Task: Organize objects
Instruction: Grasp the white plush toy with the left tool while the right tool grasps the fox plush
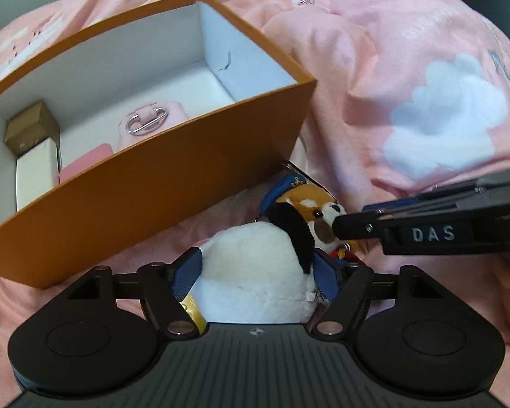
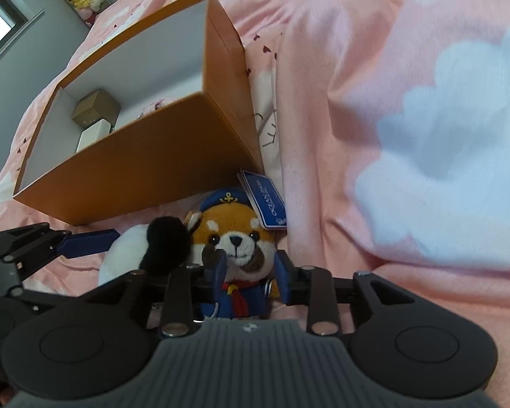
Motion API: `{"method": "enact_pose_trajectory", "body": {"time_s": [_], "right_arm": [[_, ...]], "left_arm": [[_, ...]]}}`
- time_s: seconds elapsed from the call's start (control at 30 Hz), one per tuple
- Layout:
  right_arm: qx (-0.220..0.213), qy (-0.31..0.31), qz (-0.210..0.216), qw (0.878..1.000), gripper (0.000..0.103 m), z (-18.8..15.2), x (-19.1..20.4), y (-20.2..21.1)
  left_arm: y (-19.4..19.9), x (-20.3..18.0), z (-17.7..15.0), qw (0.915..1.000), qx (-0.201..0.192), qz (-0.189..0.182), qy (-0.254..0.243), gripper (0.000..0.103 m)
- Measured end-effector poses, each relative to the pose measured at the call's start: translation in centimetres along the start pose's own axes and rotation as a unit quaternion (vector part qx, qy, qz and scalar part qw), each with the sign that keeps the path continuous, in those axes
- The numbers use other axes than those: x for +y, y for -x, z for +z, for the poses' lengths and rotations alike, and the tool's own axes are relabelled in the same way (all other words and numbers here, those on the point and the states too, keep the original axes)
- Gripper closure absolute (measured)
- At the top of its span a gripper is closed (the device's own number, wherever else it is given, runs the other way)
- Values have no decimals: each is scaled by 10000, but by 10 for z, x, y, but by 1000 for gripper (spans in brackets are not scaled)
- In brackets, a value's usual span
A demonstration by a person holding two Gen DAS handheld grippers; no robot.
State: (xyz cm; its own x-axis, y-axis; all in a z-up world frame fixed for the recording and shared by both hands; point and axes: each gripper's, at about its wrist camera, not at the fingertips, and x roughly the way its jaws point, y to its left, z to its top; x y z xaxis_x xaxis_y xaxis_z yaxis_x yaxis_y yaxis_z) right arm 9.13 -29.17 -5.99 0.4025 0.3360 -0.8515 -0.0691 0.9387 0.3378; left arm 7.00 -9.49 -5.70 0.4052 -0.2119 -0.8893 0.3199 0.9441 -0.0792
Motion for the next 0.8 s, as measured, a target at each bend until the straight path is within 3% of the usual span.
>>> {"method": "enact_pose_trajectory", "body": {"time_s": [0.27, 0.5, 0.6, 0.8], "right_arm": [[99, 188, 314, 9993, 65, -2, 9, -1], [340, 715, 121, 9968, 57, -6, 27, -10], [381, 844, 94, 9957, 52, -5, 31, -13], [309, 987, 128, 9946, 48, -5, 35, -7]], "left_arm": [[23, 35, -6, 9962, 34, -519, 697, 35], [25, 65, -10, 9814, 211, -912, 1678, 39], [26, 74, -13, 9758, 193, -991, 1942, 41], [33, 85, -15, 9727, 17, -908, 2133, 48]]}}
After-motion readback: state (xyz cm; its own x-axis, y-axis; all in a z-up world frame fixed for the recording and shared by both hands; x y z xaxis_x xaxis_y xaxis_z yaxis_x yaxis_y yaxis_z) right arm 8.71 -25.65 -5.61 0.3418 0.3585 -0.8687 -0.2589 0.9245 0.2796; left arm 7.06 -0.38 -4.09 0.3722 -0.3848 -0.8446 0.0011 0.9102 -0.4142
